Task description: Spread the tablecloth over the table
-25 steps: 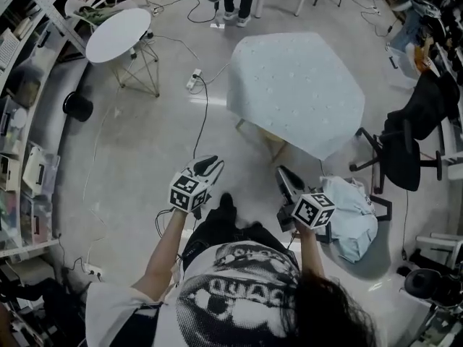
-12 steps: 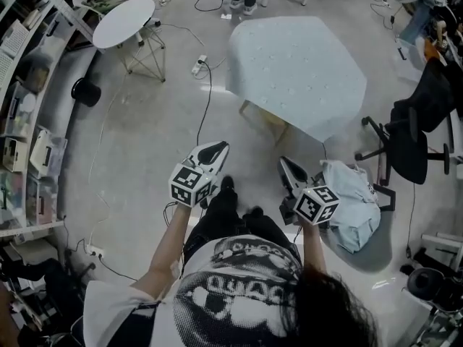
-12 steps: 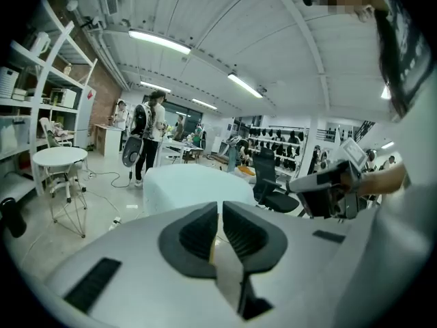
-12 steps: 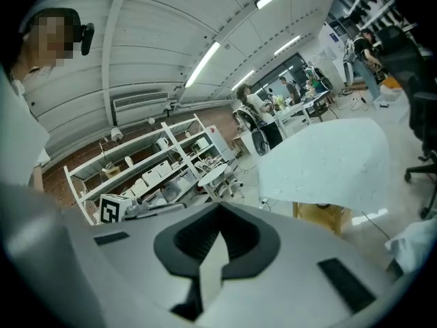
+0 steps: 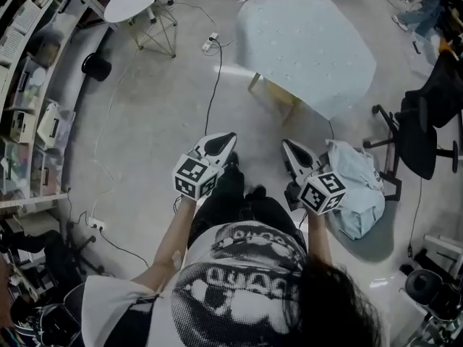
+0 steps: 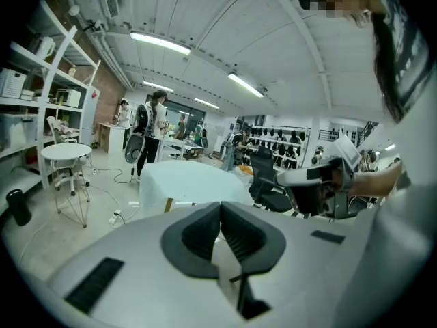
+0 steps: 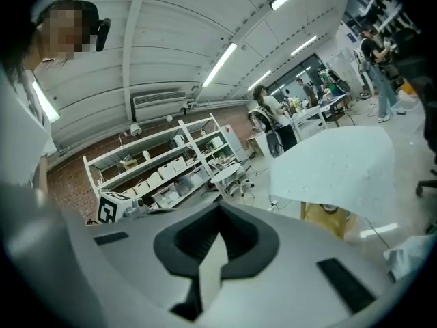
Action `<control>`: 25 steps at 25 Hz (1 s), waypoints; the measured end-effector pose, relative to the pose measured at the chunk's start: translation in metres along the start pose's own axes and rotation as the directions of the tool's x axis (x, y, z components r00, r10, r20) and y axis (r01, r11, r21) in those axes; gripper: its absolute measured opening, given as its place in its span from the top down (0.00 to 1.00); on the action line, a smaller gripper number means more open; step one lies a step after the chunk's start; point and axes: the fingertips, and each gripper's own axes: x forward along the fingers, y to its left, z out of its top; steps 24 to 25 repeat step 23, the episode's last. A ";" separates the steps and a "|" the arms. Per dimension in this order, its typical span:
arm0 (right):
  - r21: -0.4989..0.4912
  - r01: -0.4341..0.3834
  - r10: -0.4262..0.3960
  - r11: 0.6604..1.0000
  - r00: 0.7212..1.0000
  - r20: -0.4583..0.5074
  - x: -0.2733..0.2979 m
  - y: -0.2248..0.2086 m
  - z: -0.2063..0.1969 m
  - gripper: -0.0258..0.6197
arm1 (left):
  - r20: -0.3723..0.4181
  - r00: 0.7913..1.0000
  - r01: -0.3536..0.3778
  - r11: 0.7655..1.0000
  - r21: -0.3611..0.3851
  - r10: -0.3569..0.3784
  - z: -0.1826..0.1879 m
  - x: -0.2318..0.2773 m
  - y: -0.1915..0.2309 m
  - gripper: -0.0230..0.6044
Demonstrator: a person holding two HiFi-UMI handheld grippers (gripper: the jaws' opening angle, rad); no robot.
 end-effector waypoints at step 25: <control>-0.046 -0.058 0.057 0.997 0.998 -0.023 -0.046 0.022 -0.031 0.97 | 0.044 0.999 -0.009 1.000 -0.002 0.009 -0.011 -0.032 -0.069 0.94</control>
